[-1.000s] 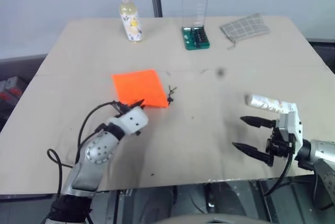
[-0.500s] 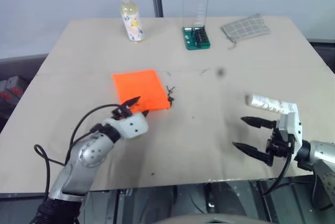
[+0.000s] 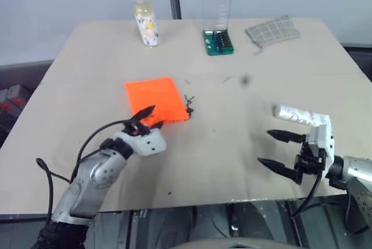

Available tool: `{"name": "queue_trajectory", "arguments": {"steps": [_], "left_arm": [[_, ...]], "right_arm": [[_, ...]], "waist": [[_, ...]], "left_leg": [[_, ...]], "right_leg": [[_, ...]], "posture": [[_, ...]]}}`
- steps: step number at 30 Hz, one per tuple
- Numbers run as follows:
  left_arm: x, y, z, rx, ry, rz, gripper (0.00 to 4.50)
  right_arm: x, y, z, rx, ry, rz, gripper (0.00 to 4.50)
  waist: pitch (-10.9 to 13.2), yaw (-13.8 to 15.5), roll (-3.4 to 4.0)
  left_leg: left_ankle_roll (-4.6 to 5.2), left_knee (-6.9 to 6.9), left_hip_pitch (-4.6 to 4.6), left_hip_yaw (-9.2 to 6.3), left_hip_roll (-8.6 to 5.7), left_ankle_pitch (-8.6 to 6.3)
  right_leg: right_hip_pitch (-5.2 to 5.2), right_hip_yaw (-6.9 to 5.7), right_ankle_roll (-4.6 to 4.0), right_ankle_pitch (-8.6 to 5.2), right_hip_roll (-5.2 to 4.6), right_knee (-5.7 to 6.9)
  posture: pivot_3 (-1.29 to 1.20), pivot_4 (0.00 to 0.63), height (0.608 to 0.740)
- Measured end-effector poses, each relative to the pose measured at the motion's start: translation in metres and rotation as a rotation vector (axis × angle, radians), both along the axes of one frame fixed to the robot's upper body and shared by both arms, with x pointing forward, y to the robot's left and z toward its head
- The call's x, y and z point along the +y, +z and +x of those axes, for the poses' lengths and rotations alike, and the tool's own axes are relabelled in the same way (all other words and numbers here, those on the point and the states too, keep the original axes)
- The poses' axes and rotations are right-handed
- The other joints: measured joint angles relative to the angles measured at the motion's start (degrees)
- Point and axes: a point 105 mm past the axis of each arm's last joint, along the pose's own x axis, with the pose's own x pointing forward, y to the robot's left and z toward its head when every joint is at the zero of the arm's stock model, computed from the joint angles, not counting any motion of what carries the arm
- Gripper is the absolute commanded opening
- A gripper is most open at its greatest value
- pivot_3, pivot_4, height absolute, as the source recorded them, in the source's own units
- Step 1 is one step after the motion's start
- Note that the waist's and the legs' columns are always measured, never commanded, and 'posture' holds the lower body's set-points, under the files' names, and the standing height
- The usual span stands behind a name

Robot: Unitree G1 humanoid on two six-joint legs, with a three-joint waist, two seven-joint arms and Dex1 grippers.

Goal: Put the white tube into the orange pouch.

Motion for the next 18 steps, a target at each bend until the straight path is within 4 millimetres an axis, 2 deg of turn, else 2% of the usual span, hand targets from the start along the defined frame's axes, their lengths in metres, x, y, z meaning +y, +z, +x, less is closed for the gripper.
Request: {"name": "queue_trajectory", "arguments": {"steps": [2, 3, 6, 7, 9, 18], "left_arm": [[0.002, -0.004, 0.007, 0.006, 0.026, -0.010, 2.62], [0.002, -0.005, 0.012, 0.006, 0.037, -0.025, 2.41], [-0.003, -0.003, 0.018, -0.009, 0.037, -0.052, 1.53], [-0.004, -0.003, 0.019, -0.008, 0.033, -0.054, 0.96], [-0.004, -0.003, 0.021, -0.008, 0.036, -0.058, 0.13], [-0.003, -0.005, 0.024, 0.011, 0.047, -0.094, 0.05]], "right_arm": [[0.001, 0.001, 0.001, -0.006, -0.002, 0.001, 4.50], [0.002, 0.002, 0.001, -0.009, 0.000, 0.002, 4.50], [0.004, 0.003, 0.001, -0.017, 0.002, 0.001, 4.50], [0.003, 0.003, 0.001, -0.017, -0.001, 0.001, 4.50], [0.003, 0.003, 0.001, -0.017, -0.009, 0.001, 4.50], [-0.003, 0.010, 0.004, -0.042, -0.034, 0.007, 4.50]], "waist": [[0.0, 0.0, 0.00], [0.0, 0.0, -0.02], [0.0, 0.0, -0.02], [0.0, 0.0, -0.02], [0.0, 0.0, -0.02], [0.0, 0.0, -0.02]], "left_leg": [[0.00, 0.02, 0.00, 0.02, -0.01, 0.00], [0.00, 0.05, -0.02, 0.02, -0.01, 0.00], [0.00, 0.05, -0.02, 0.00, -0.01, 0.00], [0.00, 0.04, -0.03, -0.02, -0.01, 0.00], [0.00, 0.04, -0.02, -0.03, -0.02, 0.00], [0.00, 0.05, -0.01, -0.04, -0.02, 0.00]], "right_leg": [[0.01, -0.04, 0.00, 0.00, 0.01, 0.01], [0.02, -0.08, 0.00, 0.00, 0.02, 0.02], [0.01, -0.05, 0.00, 0.01, 0.00, 0.02], [0.01, -0.04, 0.00, 0.01, -0.01, 0.02], [0.01, -0.03, 0.00, 0.01, -0.02, 0.02], [0.01, -0.02, 0.00, 0.01, -0.01, 0.03]], "posture": [[0.00, 0.150, 0.740], [0.00, 0.150, 0.740], [0.00, 0.150, 0.740], [0.00, 0.150, 0.740], [0.00, 0.150, 0.740], [0.00, 0.150, 0.740]]}}
